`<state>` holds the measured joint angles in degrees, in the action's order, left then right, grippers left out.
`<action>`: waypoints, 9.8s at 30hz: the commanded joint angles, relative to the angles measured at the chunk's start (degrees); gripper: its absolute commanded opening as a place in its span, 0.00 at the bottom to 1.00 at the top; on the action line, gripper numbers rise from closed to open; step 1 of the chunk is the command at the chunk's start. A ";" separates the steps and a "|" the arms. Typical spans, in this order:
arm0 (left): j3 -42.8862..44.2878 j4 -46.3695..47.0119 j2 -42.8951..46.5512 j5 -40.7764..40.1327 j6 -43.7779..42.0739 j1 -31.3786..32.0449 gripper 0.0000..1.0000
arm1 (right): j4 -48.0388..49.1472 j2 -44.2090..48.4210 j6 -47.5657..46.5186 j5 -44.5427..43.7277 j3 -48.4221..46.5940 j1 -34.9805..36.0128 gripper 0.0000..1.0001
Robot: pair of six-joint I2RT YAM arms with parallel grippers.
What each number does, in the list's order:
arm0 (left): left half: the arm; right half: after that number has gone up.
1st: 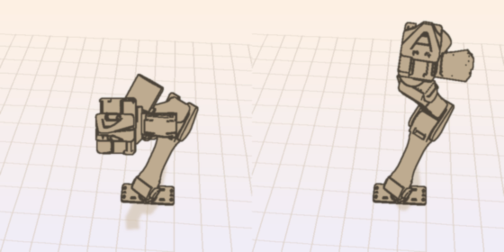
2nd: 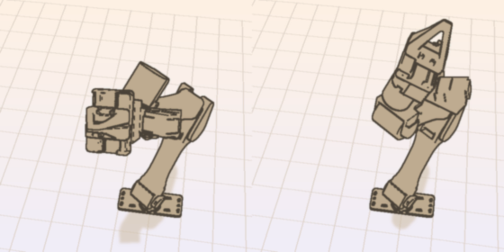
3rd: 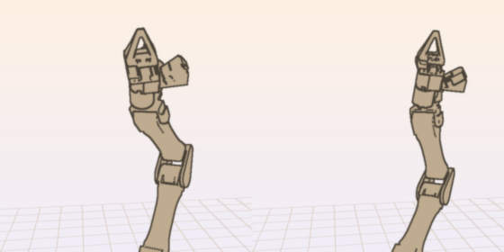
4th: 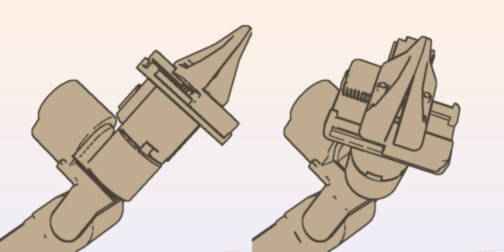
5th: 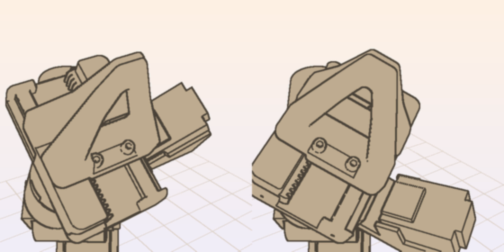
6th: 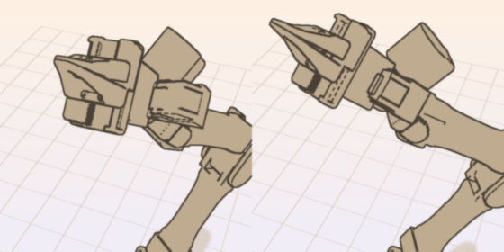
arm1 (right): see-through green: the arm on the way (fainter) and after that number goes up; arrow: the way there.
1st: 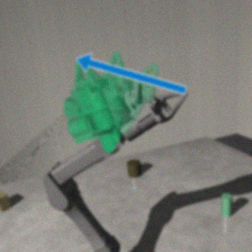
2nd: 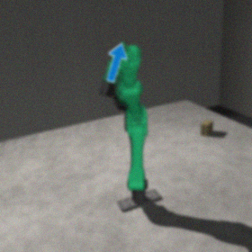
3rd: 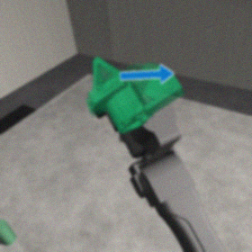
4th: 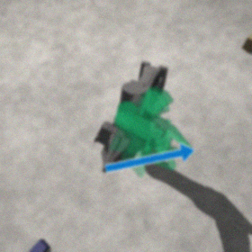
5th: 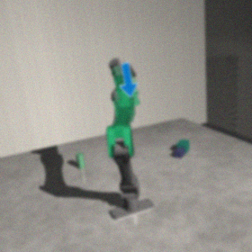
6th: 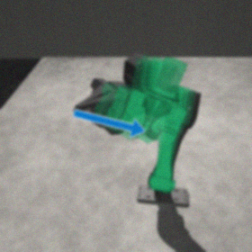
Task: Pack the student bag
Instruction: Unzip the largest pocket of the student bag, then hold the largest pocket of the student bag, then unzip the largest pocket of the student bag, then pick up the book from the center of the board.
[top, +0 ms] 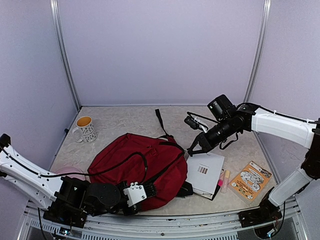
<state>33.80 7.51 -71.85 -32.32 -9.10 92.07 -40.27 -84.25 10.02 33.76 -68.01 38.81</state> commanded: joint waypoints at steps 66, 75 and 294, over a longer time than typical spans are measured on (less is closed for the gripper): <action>18.10 -21.00 3.70 -21.65 29.03 4.65 0.00 | 16.83 3.78 0.76 -10.35 1.66 5.92 0.00; 20.24 -18.42 4.54 -28.60 18.31 10.69 0.00 | 17.97 -7.40 -3.49 -10.59 -3.80 -5.77 0.00; 41.97 6.80 -44.50 35.70 20.89 -22.44 0.84 | 12.26 24.38 14.45 -0.38 32.64 -20.44 0.00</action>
<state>79.96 12.45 -118.91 5.30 4.43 71.92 -26.83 -62.24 26.46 31.44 -33.12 17.67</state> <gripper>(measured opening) 0.842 0.019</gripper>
